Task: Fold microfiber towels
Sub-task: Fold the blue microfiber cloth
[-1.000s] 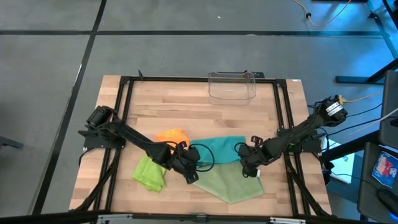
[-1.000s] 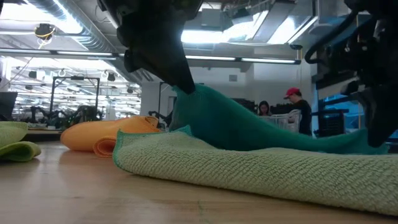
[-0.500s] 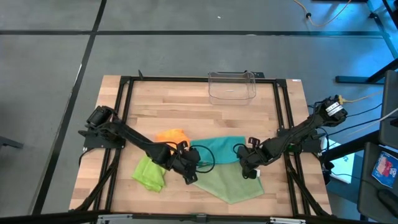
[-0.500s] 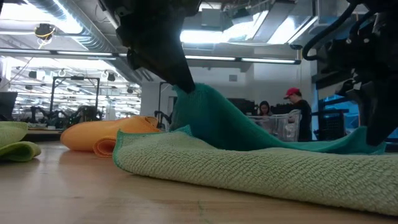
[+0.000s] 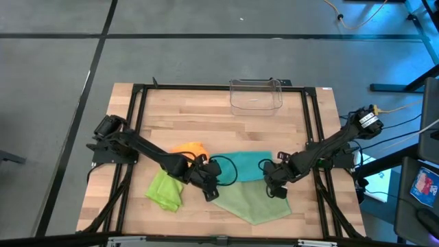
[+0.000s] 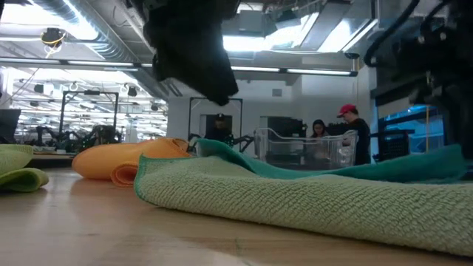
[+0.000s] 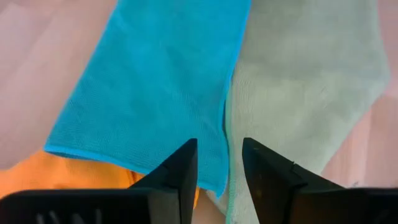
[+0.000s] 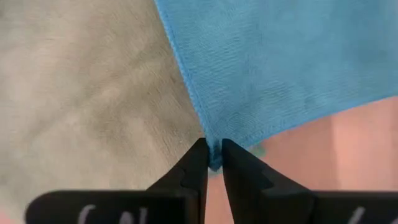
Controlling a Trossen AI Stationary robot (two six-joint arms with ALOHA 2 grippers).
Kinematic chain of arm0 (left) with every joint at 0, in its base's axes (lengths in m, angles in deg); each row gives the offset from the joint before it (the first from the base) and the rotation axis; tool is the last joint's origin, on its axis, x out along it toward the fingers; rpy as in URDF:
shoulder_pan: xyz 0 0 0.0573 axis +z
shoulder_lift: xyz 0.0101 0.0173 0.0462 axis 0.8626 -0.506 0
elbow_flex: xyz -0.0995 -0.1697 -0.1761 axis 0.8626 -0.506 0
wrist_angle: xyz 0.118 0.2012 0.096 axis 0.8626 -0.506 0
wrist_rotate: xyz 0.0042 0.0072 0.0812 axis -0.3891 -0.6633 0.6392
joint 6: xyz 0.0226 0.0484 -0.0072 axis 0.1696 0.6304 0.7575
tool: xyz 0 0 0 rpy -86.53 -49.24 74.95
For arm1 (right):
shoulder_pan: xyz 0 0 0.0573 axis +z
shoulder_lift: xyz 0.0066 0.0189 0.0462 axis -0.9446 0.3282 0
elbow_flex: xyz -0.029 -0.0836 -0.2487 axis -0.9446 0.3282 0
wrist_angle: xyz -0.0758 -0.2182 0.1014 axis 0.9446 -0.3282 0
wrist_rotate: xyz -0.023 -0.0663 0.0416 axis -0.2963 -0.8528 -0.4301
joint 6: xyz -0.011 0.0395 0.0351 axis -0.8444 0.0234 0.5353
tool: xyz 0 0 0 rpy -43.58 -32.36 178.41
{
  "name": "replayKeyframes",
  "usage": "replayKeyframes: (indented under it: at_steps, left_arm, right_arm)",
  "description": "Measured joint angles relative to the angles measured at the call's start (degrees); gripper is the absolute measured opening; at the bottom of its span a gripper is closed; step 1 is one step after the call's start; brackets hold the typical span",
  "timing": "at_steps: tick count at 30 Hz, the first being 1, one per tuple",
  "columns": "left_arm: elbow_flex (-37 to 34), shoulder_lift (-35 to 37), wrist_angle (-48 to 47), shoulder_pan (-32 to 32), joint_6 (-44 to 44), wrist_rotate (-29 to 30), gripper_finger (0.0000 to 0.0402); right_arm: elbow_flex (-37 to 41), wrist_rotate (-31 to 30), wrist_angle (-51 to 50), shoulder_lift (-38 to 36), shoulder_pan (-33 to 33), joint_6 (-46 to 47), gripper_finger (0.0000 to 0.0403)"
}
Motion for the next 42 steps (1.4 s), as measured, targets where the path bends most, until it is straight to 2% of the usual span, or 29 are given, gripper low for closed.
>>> replayKeyframes:
  at_steps: [3, 7, 10, 12, 15, 17, 22, 26, 31, 37, 40, 42]
  left_arm:
    - [0.04, 1.75, -0.22, 0.94, 0.02, 0.37, 0.0117]
    - [0.14, 2.57, -1.32, 2.34, 0.04, 1.98, 0.0117]
    - [0.14, 2.6, -3.03, 3.37, 0.06, 1.87, 0.0117]
    - [0.14, 2.53, -4.71, 3.84, 0.01, 1.96, 0.0119]
    - [0.11, 2.44, -5.87, 4.47, 0.02, 2.14, 0.0119]
    - [0.11, 2.44, -5.87, 4.85, 0.02, 2.16, 0.0118]
    - [0.09, 2.44, -6.04, 5.53, 0.04, 2.17, 0.0118]
    - [0.09, 2.44, -5.91, 5.99, 1.47, 2.39, 0.0118]
    - [0.07, 2.44, -5.79, 8.19, 1.93, 1.86, 0.0118]
    - [0.03, 2.39, -5.81, 11.32, 3.01, -2.34, 0.0118]
    - [0.03, 2.39, -5.82, 12.44, 4.33, -3.42, 0.0118]
    - [-0.03, 2.39, -5.82, 13.06, 5.13, -4.94, 0.0118]
  right_arm:
    - [-3.74, -0.99, -4.44, -0.06, 0.0, -2.72, 0.0051]
    - [-5.79, -5.52, -6.27, -0.17, 0.07, -6.24, 0.0051]
    - [-5.79, -10.0, -8.31, -0.17, 0.07, -5.22, 0.0051]
    - [-5.79, -10.79, -10.75, -0.16, 0.04, -3.46, 0.0051]
    - [-5.61, -9.93, -13.21, -0.15, 0.04, -1.18, 0.0058]
    - [-4.5, -7.29, -11.61, -0.15, 0.04, -0.98, 0.0071]
    - [0.22, -2.92, -3.41, -0.15, 0.04, -1.48, 0.0124]
    - [1.18, -2.76, -5.65, -0.13, -0.12, -0.5, 0.0165]
    - [-0.31, -7.37, -7.46, -0.13, -0.52, -1.28, 0.0181]
    - [-0.72, -20.67, -9.19, -0.13, -1.11, -6.12, 0.0181]
    - [-0.49, -25.73, -11.18, -0.23, -2.68, -5.52, 0.0181]
    - [0.57, -26.86, -9.82, -0.26, -4.7, -6.16, 0.0181]
